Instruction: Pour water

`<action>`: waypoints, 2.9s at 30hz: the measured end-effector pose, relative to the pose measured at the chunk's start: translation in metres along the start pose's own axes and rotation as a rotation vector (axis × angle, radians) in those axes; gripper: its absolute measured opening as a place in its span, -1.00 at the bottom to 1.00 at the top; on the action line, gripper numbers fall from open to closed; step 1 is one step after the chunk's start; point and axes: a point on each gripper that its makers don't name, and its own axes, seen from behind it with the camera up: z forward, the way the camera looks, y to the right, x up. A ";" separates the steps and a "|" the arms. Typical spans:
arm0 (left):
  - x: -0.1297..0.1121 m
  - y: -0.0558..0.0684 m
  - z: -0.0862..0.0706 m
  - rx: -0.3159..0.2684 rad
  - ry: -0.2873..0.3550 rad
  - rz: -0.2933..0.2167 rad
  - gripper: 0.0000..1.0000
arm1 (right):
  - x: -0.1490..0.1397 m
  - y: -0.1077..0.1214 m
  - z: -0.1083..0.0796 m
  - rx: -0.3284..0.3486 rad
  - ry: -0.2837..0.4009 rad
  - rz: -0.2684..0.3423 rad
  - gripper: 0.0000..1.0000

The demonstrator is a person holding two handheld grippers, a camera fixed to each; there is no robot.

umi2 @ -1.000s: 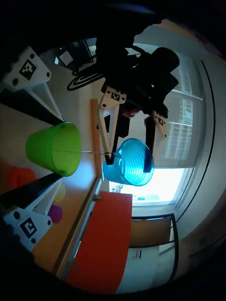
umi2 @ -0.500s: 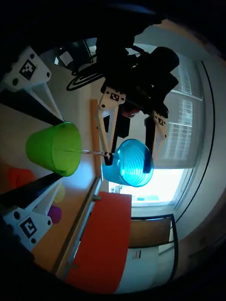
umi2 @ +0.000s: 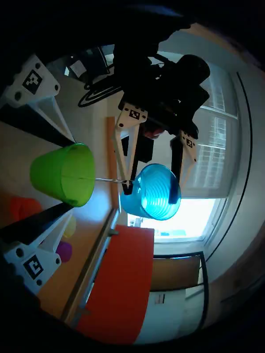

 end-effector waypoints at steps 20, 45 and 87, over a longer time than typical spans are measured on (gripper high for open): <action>0.001 -0.001 0.002 0.000 0.002 0.035 0.70 | -0.002 0.000 0.000 0.001 0.001 0.000 0.81; 0.005 -0.004 0.002 0.000 0.004 0.076 0.70 | -0.001 0.001 -0.001 -0.001 0.005 -0.004 0.81; 0.008 0.005 -0.001 -0.008 0.004 0.144 0.70 | -0.003 0.001 -0.003 -0.002 0.006 -0.006 0.81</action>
